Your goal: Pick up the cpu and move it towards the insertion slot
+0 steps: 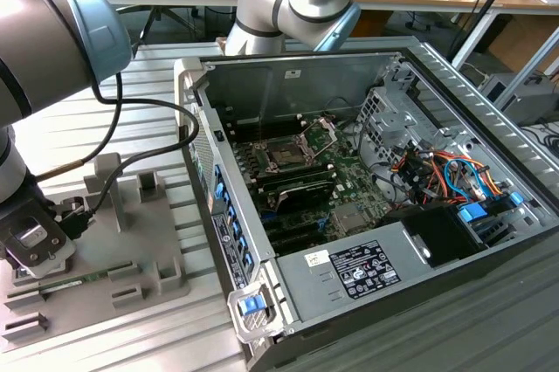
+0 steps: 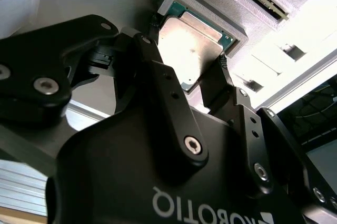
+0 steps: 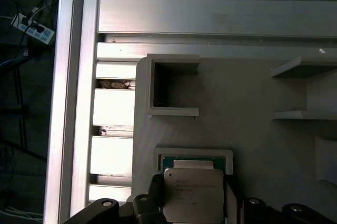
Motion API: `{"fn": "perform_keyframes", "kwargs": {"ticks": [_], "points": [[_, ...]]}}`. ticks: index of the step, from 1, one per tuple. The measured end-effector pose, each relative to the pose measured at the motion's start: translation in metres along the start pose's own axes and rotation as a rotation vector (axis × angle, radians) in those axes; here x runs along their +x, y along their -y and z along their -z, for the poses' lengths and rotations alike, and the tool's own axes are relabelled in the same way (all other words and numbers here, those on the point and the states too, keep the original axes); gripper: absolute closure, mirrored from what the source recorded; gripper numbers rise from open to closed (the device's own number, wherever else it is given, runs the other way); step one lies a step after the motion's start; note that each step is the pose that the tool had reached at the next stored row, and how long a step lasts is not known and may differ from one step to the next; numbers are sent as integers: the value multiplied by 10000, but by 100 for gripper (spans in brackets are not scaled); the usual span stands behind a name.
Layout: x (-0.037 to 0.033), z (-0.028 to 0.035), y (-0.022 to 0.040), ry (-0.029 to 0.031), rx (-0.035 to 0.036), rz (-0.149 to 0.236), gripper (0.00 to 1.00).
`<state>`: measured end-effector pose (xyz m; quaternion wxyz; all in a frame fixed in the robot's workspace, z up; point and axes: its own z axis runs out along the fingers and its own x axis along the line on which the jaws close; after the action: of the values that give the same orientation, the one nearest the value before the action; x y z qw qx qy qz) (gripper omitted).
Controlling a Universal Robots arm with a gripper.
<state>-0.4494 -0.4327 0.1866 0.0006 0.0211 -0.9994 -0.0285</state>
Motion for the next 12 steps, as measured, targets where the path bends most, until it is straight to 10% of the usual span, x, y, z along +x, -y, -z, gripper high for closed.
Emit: {"fn": "perform_keyframes", "kwargs": {"ticks": [12], "points": [[0, 56, -3, -1, 1, 0, 45]]}}
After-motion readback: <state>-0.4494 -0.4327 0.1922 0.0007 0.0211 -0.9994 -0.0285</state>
